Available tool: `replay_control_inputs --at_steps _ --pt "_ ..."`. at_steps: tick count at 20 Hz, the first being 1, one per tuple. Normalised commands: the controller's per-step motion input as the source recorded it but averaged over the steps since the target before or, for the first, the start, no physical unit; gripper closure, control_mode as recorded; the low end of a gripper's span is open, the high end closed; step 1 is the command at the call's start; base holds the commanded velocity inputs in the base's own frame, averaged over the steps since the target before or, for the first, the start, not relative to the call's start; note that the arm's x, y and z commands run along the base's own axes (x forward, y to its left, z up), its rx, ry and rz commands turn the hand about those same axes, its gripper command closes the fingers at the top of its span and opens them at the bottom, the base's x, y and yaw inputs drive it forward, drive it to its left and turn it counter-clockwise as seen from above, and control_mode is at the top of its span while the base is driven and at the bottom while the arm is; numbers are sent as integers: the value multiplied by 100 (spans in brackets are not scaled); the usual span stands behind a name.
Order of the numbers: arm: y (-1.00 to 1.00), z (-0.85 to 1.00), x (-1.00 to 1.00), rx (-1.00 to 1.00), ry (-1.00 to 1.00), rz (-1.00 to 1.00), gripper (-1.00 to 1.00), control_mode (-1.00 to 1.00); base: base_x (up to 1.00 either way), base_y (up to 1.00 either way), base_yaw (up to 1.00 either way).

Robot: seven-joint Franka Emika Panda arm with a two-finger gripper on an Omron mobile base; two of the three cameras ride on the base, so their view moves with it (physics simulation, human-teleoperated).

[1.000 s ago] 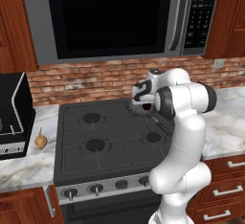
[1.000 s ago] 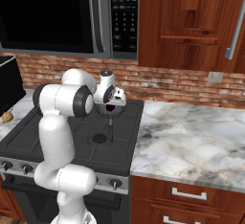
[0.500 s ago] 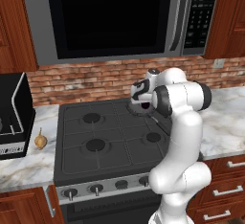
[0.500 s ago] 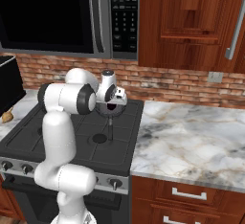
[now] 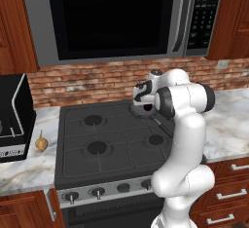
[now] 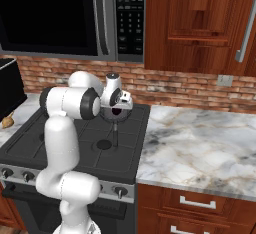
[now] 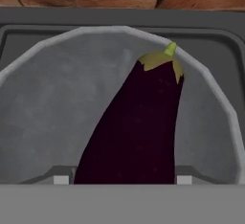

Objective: Put the onion and eggplant in the pan. Then turn on the rear right burner and set the heat to medium.

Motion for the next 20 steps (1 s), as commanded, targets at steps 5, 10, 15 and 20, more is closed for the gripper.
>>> replay_control_inputs --at_steps 5,10,15,20 --pt "0 3 -13 0 -1 0 -100 -100 0 0 0" --pt "0 29 -54 0 -3 0 -100 -100 0 0 0" --pt "18 48 -89 0 -5 5 -100 -100 0 0 0" --pt "40 34 -97 0 -1 4 -100 -100 0 0 0"
